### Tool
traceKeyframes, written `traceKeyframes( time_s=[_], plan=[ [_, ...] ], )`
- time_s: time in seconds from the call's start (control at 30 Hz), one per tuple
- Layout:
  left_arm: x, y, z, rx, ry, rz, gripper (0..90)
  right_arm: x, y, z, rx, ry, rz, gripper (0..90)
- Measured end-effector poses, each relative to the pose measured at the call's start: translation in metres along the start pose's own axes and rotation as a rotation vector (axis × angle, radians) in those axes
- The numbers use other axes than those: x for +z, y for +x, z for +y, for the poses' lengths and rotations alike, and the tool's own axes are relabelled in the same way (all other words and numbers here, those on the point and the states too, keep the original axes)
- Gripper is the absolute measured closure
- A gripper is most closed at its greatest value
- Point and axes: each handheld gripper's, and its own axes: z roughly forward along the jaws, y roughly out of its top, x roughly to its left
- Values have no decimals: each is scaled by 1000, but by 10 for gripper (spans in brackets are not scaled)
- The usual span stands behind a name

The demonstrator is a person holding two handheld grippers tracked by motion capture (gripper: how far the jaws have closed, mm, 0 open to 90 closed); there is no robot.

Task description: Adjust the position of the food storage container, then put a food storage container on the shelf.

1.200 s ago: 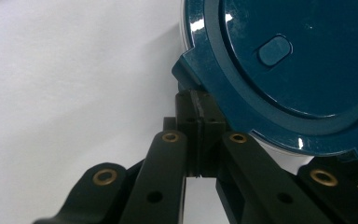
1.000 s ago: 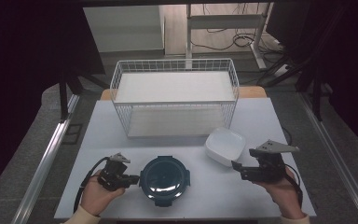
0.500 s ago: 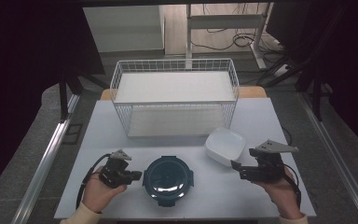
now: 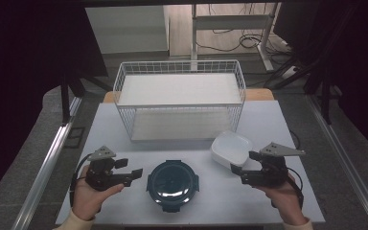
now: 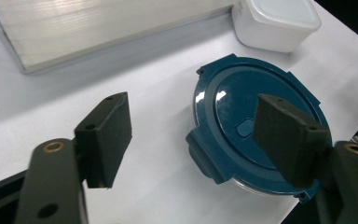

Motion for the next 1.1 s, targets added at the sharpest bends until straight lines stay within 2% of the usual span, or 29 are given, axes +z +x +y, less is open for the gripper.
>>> traceKeyframes(
  time_s=[0.17,0.4,0.63,0.7,1.0,1.1],
  plan=[
    [-5,6,1,-19,-19,15,243,1,5,1,-24,3,22,161],
    [-5,8,-2,-38,-19,14,209,3,8,0,-20,11,27,158],
    [-1,6,-2,-59,-14,-18,180,8,19,-1,7,12,64,151],
    [2,7,-3,-68,-7,-25,168,12,20,-2,13,24,75,151],
    [10,12,-9,-137,5,-103,129,26,31,-9,31,85,139,113],
    [11,14,-11,-148,12,-115,120,31,35,-10,65,95,163,108]
  ],
)
